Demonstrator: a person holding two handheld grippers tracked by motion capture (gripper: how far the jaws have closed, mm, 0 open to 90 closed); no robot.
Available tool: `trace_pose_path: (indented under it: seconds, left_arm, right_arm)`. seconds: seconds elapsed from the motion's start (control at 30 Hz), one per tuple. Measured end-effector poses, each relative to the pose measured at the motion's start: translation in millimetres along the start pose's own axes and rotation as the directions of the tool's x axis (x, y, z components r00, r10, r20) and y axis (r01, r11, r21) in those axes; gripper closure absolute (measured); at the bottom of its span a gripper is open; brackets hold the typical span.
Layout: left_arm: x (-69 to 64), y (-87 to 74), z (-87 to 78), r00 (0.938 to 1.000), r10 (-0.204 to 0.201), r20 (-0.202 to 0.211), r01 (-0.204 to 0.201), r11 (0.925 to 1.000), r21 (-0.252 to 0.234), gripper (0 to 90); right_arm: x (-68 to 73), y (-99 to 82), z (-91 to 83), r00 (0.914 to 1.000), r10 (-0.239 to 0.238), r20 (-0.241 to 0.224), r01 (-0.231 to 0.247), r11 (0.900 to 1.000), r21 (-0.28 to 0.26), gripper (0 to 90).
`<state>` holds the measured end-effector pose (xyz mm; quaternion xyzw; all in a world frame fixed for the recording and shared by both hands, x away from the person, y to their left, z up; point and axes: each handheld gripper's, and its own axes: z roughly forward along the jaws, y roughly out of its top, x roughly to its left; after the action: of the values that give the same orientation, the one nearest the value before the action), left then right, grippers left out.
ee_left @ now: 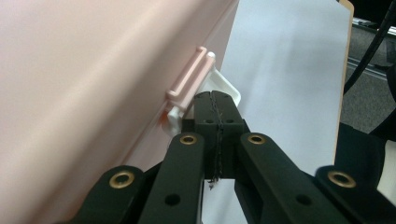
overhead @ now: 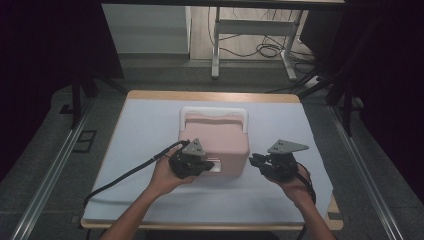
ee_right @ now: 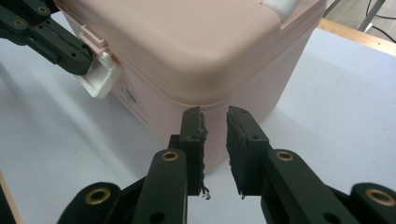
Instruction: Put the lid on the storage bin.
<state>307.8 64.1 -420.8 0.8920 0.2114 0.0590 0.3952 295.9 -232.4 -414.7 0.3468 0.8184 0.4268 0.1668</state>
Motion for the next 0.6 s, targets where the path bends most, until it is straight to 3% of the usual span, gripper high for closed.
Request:
trace_pose_path:
  seconds: [0.43,0.6]
  left_arm:
    - [1.1,0.3,-0.3,0.9999,-0.014,0.008,0.014,0.9999,-0.002,90.0]
    - [4.3,1.9,-3.0,0.9983,-0.037,0.046,0.037,0.9993,-0.002,84.8]
  right_arm:
    - [-3.2,-4.1,3.5,0.9999,0.011,-0.009,-0.011,0.9999,-0.003,71.2]
    - [-5.9,-9.4,6.2,0.9999,0.013,-0.004,-0.013,0.9999,-0.012,68.2]
